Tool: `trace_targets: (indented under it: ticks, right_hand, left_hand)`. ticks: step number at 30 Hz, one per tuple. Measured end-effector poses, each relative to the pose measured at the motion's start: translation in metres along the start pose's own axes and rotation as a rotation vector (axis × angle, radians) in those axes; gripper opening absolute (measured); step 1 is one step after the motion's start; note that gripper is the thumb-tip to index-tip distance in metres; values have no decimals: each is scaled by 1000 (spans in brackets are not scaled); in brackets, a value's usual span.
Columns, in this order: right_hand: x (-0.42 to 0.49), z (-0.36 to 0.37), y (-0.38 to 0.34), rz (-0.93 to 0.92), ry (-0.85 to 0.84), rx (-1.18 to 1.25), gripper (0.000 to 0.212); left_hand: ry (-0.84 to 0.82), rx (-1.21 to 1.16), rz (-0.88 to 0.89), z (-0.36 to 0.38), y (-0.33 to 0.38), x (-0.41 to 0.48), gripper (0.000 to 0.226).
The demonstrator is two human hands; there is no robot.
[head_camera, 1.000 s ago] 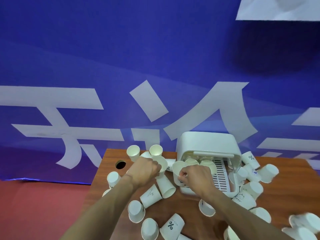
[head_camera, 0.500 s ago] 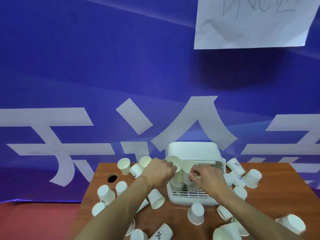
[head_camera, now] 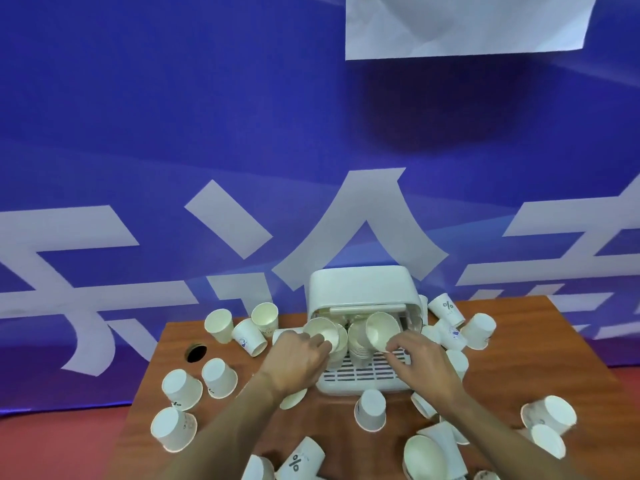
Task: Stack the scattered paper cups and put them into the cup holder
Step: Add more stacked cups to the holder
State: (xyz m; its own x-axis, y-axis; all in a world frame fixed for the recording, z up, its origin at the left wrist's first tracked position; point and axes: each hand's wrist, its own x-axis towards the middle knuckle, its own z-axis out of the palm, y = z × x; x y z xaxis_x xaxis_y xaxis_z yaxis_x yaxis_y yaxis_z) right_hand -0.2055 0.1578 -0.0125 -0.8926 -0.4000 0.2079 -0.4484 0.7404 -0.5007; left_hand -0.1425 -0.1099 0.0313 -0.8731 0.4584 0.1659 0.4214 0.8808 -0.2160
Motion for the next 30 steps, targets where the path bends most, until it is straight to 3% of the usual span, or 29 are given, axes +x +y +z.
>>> trace_targets:
  ticks: [6, 15, 24, 30]
  right_hand:
    - [-2, 15, -4, -95, 38, -32, 15]
    - [5, 28, -7, -22, 18, -132, 7]
    - [15, 42, 5, 14, -50, -194, 10]
    - [24, 46, 6, -97, -83, -179, 15]
  left_hand:
    - [-10, 39, -11, 7, 5, 5, 25]
    - [-50, 40, -24, 17, 8, 12, 27]
    - [-149, 36, -97, 37, 21, 20, 14]
    - [-251, 5, -175, 51, 19, 26, 7]
